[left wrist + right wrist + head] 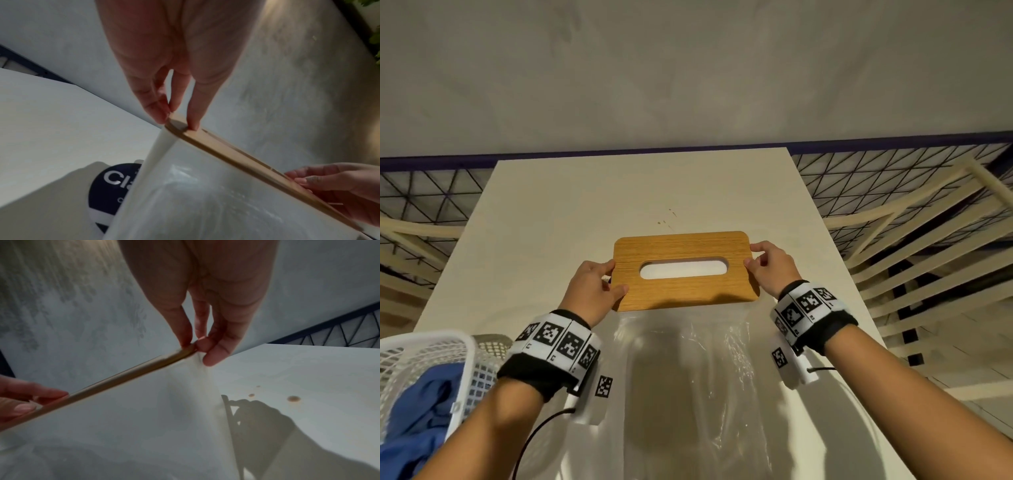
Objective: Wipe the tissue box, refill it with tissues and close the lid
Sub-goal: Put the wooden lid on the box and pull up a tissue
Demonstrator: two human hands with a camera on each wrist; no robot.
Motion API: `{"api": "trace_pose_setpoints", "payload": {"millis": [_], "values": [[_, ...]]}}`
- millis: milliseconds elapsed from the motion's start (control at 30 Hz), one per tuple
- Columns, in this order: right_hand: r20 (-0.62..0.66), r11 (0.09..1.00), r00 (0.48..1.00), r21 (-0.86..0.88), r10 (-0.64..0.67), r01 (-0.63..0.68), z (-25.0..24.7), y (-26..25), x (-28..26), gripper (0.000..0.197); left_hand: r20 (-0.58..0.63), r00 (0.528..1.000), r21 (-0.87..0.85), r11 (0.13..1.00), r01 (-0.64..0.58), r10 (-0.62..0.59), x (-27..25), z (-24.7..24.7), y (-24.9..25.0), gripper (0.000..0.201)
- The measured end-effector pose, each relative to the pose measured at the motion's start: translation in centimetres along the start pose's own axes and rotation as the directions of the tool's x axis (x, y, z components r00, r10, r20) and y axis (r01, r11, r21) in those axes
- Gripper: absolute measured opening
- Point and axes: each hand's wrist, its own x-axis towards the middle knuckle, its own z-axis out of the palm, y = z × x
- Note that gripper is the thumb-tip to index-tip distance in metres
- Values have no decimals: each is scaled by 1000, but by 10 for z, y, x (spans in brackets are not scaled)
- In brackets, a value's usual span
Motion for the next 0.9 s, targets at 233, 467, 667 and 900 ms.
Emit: {"api": "trace_pose_setpoints", "payload": {"millis": [233, 467, 667, 900], "values": [[21, 979, 985, -110, -169, 170, 1, -13, 15, 54, -87, 996, -18, 999, -28, 26, 5, -3, 4, 74], [258, 779, 897, -446, -359, 440, 22, -4, 28, 47, 101, 963, 447, 854, -267, 248, 19, 17, 7, 66], [254, 742, 892, -495, -375, 452, 24, -1, 32, 62, 115, 969, 471, 847, -248, 220, 20, 17, 7, 64], [244, 801, 913, -442, -326, 404, 29, 1, 36, 45, 96, 953, 491, 820, -295, 286, 23, 19, -1, 70]]}}
